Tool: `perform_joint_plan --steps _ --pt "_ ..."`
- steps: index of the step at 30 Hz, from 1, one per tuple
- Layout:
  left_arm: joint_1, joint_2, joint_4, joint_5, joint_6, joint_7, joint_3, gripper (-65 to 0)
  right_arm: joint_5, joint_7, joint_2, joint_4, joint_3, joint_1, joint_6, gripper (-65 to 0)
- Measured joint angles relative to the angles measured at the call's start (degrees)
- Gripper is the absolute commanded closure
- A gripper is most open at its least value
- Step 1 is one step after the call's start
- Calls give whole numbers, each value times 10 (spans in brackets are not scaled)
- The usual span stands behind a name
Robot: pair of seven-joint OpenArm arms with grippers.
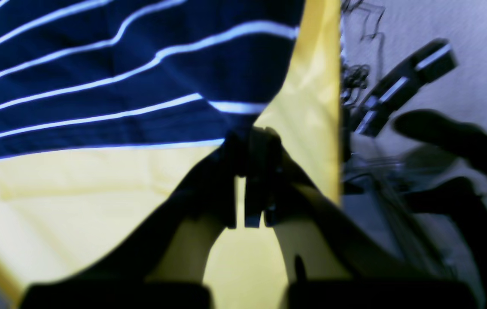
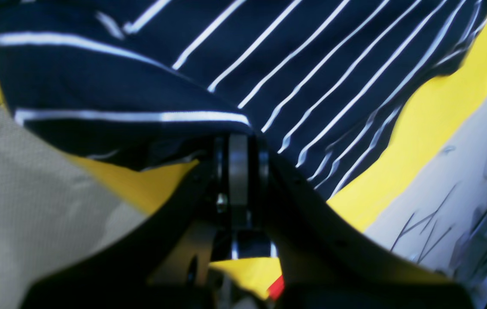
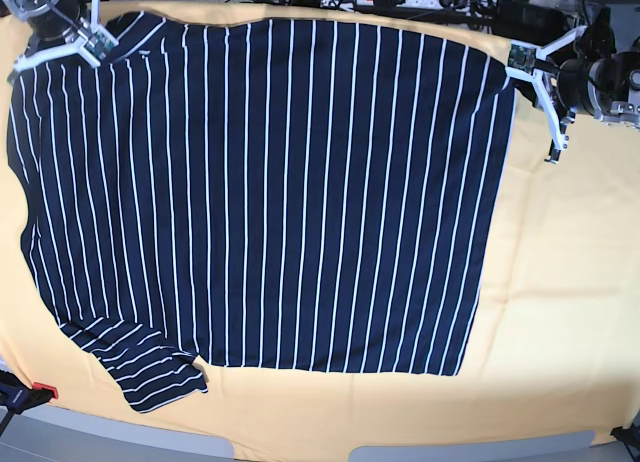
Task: Fold the T-shirt properly
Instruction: 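Fold the held edge over onto the shirt body with both grippers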
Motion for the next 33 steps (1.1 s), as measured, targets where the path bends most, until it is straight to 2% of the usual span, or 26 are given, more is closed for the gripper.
perform_joint_plan --steps 2,4,8,12,16,18,24,26,29,33 --pt "0 14 -2 34 46 0 0 0 24 17 8 0 0 16 0 0" --pt "-2 30 -6 57 73 -16 0 0 46 32 14 0 0 37 14 0" --pt "-1 71 -25 81 78 -43 0 0 96 70 18 -30 0 94 63 0" --pt "-22 115 -57 90 78 -61 0 0 127 70 20 -79 -1 155 84 0" --pt "-64 150 -89 88 102 -63 0 0 164 83 22 -123 -1 211 105 0" --pt "-86 163 -110 84 102 -63 0 0 181 83 20 -153 -2 236 116 0" --pt "-125 212 -165 57 105 -85 1 0 207 83 19 -222 -2 305 129 0" --pt "-133 220 -185 59 122 -81 1 0 215 83 19 -238 -2 321 130 0" --pt "-146 235 -206 58 123 -79 1 0 235 86 19 -261 -5 345 130 0" --pt "-157 245 -211 56 137 -87 1 0 230 88 20 -299 -44 389 130 0"
